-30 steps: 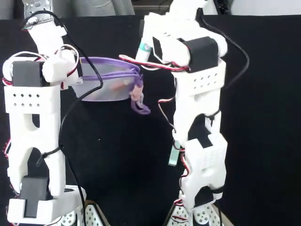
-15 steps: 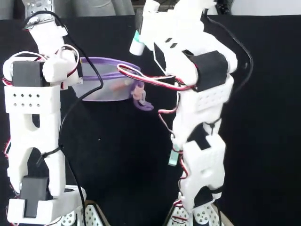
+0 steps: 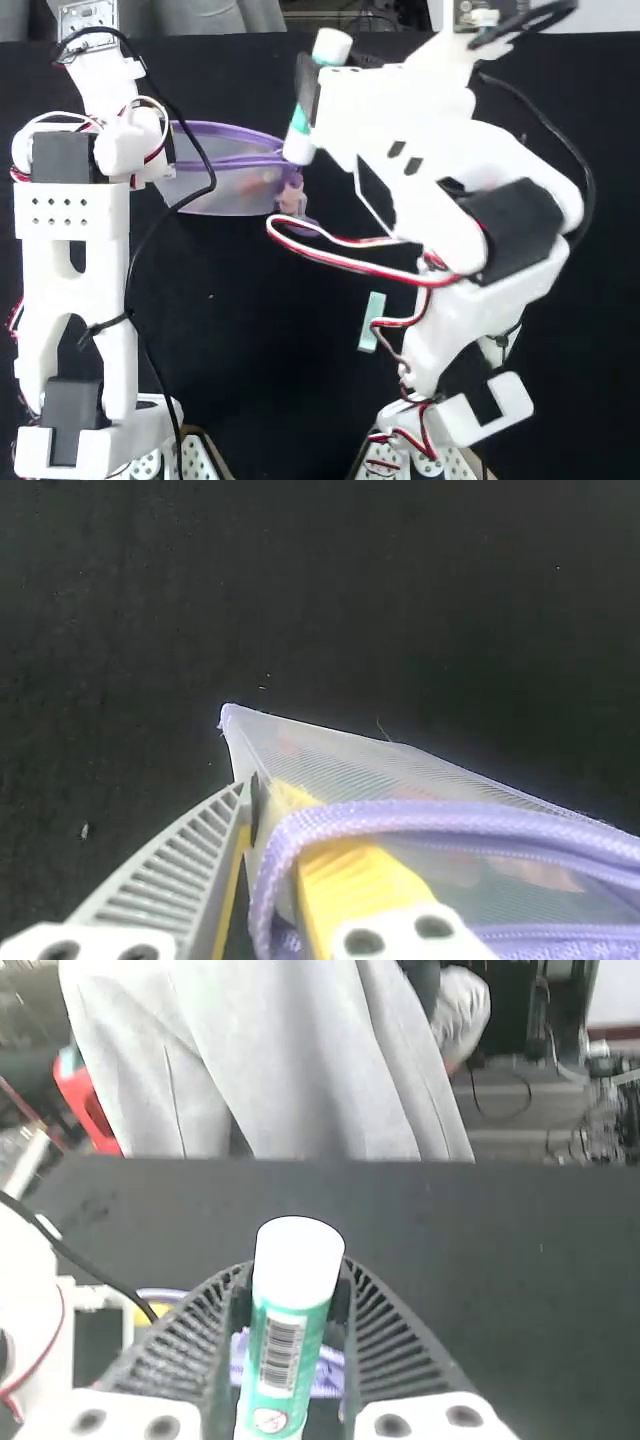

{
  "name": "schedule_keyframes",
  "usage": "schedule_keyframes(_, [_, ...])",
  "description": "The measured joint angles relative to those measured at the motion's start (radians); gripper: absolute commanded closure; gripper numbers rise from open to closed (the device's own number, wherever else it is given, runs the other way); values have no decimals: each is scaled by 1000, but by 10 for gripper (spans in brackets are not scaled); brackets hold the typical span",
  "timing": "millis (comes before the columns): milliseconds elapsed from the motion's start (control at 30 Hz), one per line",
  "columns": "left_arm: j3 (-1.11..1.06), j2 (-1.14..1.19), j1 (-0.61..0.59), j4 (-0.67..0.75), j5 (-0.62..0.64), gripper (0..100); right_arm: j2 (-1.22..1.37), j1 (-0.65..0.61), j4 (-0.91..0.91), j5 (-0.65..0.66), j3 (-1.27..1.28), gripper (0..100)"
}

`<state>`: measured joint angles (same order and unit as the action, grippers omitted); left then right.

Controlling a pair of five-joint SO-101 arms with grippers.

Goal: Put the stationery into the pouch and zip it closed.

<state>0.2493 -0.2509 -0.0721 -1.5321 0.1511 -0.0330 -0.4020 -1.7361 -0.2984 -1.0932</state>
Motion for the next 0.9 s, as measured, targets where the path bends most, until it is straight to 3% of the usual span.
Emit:
schedule_keyframes(433, [-8,-2,0,2,0,971,-46,-6,81,5,342,987])
schedule_keyframes(633, [-8,-2,0,2,0,971,-123,-5,328,5,720,987])
schedule_keyframes(900, [-8,-2,0,2,0,971,-608,-6,807,5,1312,986])
